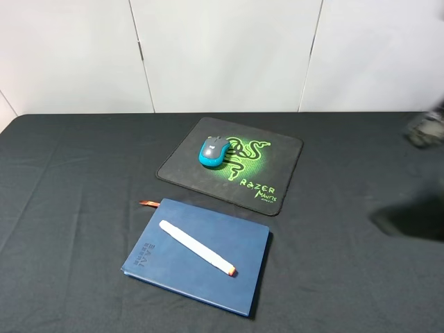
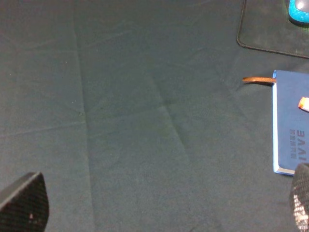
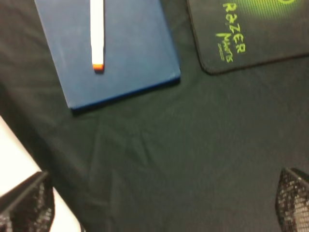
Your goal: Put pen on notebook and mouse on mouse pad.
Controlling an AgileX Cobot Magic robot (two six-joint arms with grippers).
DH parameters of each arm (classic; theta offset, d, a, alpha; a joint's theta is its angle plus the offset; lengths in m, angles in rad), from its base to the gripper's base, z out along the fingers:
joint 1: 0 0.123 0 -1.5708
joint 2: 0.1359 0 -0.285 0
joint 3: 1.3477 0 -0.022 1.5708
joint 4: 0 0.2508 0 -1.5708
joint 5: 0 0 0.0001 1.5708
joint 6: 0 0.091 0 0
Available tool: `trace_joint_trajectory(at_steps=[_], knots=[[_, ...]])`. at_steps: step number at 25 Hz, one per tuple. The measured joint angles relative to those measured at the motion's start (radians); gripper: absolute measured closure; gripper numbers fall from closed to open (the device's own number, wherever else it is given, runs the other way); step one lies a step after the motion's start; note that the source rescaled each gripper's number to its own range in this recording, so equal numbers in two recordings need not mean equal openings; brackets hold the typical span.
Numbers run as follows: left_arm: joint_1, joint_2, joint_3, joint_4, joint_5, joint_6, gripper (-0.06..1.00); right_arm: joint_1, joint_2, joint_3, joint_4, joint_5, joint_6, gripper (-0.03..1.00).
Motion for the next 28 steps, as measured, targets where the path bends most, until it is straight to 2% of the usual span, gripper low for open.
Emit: trace_joint_trajectory(at_steps=[11, 14, 16, 28], knots=[[0.0, 0.0, 0.0, 0.0, 0.0, 0.0, -0.06, 0.0, -0.433, 0.36, 0.005, -0.201, 0.058, -0.03], [0.0, 0.0, 0.0, 0.0, 0.0, 0.0, -0.06, -0.043, -0.52, 0.421, 0.03, -0.224, 0.061, -0.03], [0.0, 0.0, 0.0, 0.0, 0.0, 0.0, -0.06, -0.106, -0.571, 0.43, 0.043, -0.232, 0.062, -0.03], [0.0, 0.0, 0.0, 0.0, 0.0, 0.0, -0.06, -0.656, -0.881, 0.459, 0.047, -0.174, 0.018, -0.03]])
